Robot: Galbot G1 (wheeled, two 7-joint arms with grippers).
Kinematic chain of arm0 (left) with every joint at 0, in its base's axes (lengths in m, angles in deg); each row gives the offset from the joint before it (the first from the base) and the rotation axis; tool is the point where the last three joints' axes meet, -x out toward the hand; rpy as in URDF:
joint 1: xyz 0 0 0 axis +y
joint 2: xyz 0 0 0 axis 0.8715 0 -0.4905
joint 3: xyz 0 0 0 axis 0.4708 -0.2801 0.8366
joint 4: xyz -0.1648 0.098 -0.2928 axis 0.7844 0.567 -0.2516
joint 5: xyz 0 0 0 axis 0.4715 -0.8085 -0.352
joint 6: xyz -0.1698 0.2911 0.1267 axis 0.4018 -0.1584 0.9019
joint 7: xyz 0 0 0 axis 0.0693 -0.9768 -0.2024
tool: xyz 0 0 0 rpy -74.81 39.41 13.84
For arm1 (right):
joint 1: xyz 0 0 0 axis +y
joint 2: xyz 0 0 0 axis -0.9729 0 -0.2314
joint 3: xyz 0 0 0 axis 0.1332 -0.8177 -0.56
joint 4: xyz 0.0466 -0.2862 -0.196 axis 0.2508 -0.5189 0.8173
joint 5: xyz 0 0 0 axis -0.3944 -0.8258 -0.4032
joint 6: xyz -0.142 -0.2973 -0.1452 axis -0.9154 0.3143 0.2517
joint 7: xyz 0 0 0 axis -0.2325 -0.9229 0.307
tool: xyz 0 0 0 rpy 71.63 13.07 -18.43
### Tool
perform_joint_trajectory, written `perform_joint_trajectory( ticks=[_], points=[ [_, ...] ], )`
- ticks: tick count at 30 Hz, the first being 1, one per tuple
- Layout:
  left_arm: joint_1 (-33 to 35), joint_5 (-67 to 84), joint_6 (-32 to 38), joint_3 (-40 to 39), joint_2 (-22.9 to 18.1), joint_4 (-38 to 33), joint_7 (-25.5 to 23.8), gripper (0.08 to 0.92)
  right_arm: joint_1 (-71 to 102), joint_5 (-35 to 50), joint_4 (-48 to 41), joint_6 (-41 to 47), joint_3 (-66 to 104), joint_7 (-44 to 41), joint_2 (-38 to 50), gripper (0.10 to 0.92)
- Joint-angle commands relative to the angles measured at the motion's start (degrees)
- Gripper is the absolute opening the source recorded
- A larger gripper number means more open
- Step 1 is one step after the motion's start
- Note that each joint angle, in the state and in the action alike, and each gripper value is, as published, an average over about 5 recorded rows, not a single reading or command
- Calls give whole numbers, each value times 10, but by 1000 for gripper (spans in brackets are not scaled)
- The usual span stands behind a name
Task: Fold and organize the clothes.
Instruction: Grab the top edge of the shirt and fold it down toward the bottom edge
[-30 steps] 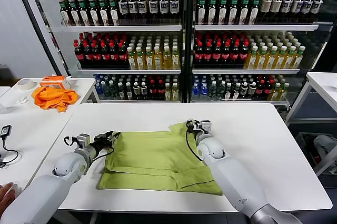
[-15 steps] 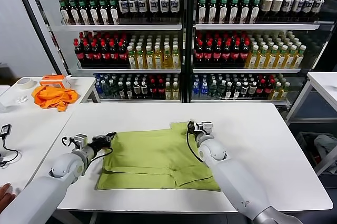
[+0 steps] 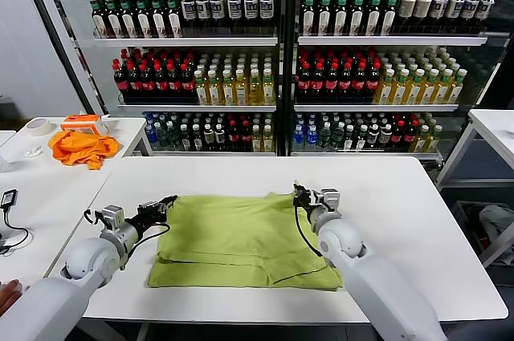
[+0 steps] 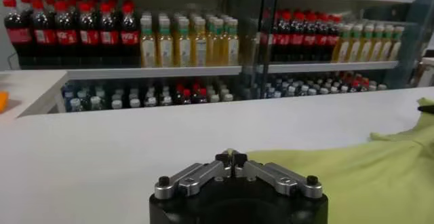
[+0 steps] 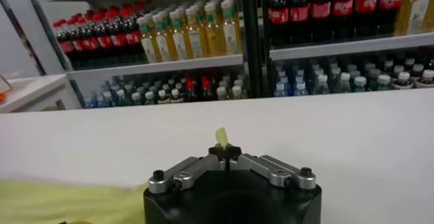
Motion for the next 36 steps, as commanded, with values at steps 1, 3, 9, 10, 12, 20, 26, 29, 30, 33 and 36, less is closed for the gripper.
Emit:
perform_joint_trajectory(
  ticks=[1,3,9,10,12,20,26,29,30,33,36],
  points=[
    [113,-1,9,39,13,-117,7,81,79,4,121,2,16,4,66,106],
    [123,-2,10,47,13,-119,8,81,91,0,129,2,18,5,70,106],
    [133,-2,10,64,15,-115,9,81,118,-6,149,0,23,9,73,106],
    [134,-2,10,67,15,-113,9,81,122,-9,152,0,23,9,74,106],
    [136,-3,12,72,17,-107,9,81,130,-13,156,-1,24,9,76,106],
    [139,-7,25,82,16,-77,-1,81,154,-21,163,0,29,13,79,106],
    [145,-6,29,90,22,-77,-6,81,164,-25,167,1,29,17,78,106],
    [151,-3,29,94,27,-84,-6,81,172,-27,174,2,30,19,78,106],
    [153,-3,29,94,27,-87,-6,81,175,-28,176,2,30,18,78,106],
    [156,-3,28,91,28,-96,-6,81,181,-33,175,0,31,17,78,106],
    [156,-4,27,86,29,-99,-6,81,181,-37,167,-2,33,14,76,106]
  ],
)
